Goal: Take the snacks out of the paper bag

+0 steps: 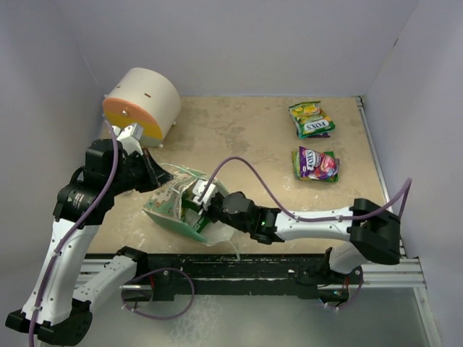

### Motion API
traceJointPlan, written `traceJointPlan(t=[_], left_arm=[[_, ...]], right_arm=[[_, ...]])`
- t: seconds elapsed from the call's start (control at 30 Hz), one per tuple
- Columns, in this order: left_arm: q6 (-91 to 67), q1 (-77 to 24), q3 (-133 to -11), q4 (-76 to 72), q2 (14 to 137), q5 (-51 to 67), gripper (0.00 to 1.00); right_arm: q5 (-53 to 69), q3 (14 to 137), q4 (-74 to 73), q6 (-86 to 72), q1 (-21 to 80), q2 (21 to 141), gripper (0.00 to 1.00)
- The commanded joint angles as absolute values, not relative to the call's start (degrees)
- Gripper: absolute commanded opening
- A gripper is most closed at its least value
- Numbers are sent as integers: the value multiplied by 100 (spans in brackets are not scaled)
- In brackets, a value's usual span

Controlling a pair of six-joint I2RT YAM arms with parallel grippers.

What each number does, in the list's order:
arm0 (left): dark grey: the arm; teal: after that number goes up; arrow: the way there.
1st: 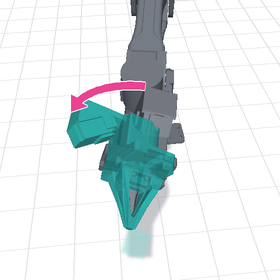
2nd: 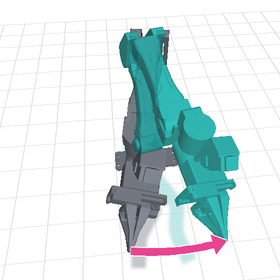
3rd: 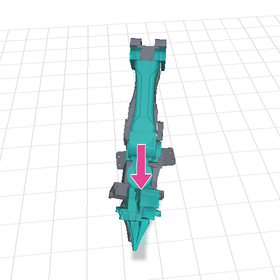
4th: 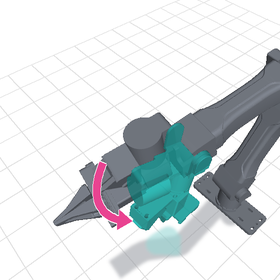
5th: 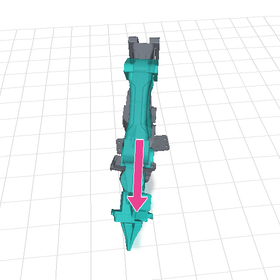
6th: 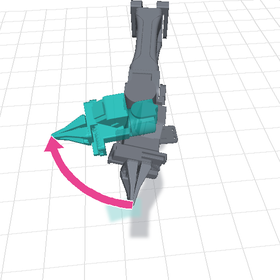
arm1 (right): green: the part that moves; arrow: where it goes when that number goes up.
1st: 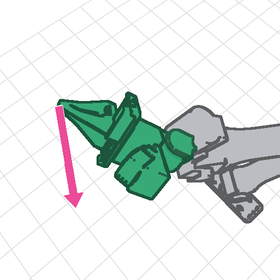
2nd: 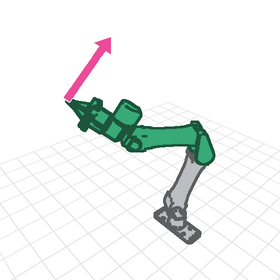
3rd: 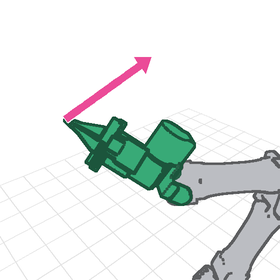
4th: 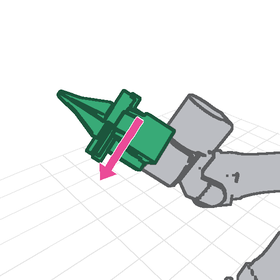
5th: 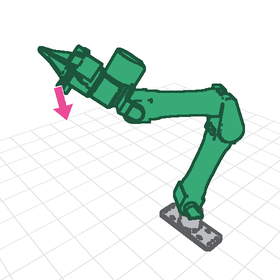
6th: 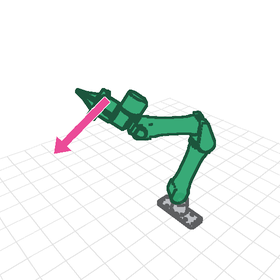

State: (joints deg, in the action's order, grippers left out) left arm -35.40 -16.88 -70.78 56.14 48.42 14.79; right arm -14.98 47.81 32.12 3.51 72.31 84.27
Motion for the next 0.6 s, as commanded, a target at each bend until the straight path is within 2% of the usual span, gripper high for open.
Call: traceJointPlan(t=[0.0, 0.1, 0.23, 0.4, 0.47, 0.57], left_arm=[[-3377, -1692, -7077, 5255, 4920, 1573, 0], [-3381, -1694, -7084, 5235, 4979, 1656, 0], [-3397, -1696, -7108, 5247, 5025, 1746, 0], [-3410, -1688, -7114, 5284, 5037, 1822, 0], [-3403, -1688, -7117, 5331, 5036, 1827, 0], [-3425, -1688, -7102, 5364, 4997, 1815, 0]], right_arm=[[-1234, 4846, 3184, 652, 7233, 8941, 33], [-1149, 4830, 3686, 714, 7230, 9333, 54], [-948, 5029, 4018, 683, 7226, 9835, 73], [-954, 5142, 4420, 653, 7203, 10344, 84], [-922, 5231, 4429, 762, 7176, 10515, 94], [-880, 5373, 4409, 866, 7083, 10758, 98]])
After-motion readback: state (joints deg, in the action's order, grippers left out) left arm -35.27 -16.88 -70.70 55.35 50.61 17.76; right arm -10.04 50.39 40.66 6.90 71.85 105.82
